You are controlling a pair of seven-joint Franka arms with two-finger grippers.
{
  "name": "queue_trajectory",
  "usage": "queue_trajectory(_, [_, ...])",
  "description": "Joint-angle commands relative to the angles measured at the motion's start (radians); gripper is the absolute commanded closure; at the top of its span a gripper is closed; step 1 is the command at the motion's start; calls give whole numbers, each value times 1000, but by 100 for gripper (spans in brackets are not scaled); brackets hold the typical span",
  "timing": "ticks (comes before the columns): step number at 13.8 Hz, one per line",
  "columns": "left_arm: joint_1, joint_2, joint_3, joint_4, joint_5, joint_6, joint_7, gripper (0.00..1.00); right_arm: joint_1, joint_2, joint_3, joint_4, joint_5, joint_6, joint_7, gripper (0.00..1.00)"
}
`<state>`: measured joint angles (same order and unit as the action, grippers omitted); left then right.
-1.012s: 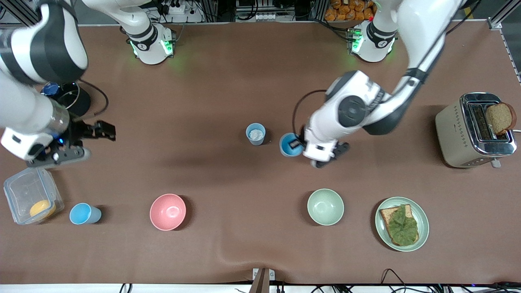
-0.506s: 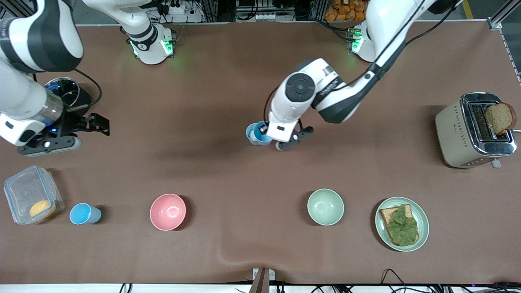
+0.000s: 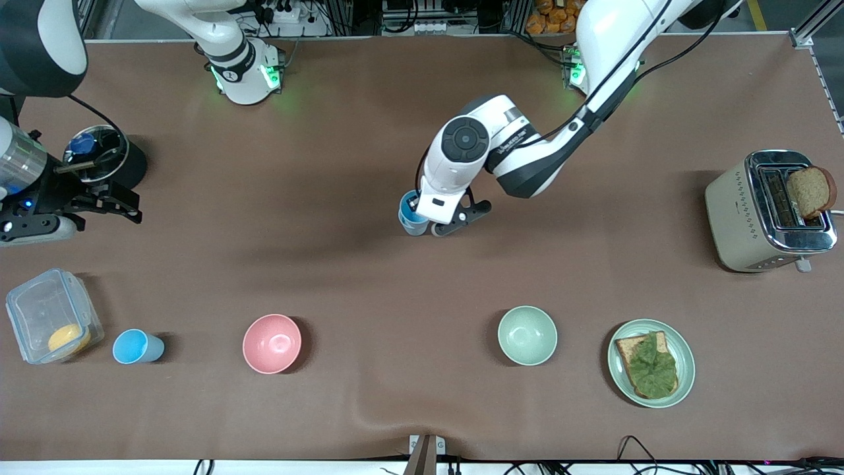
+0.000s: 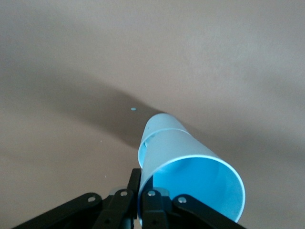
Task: Stack blue cups with both arms
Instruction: 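Lower the held blue cup into the tissue cup and open the left gripper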
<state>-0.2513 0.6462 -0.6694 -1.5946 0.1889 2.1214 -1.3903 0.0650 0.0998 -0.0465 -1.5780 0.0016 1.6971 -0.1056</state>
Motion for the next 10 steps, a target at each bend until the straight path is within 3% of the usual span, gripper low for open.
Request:
queue_trajectory(1, [-28,19,16,12,44,11,-26,93,-51,-17,20,-2,21,-27,-12,0])
queue_trajectory(2, [-29,20,22,10,44,11,-27,92,-68,-31,22,-31,21,2,-13,0])
queue_trajectory(3, [-28,20,22,10,46,11,-27,74,-73,-44,23,-58,23,31,-13,0])
queue_trajectory(4, [-26,21,24,10,53,11,-3,1,-65,-60,24,-71,23,36,-13,0])
queue_trajectory(10, [-8,-13,25,27,63,8,-13,0,-77,-104,23,-126,23,39,-13,0])
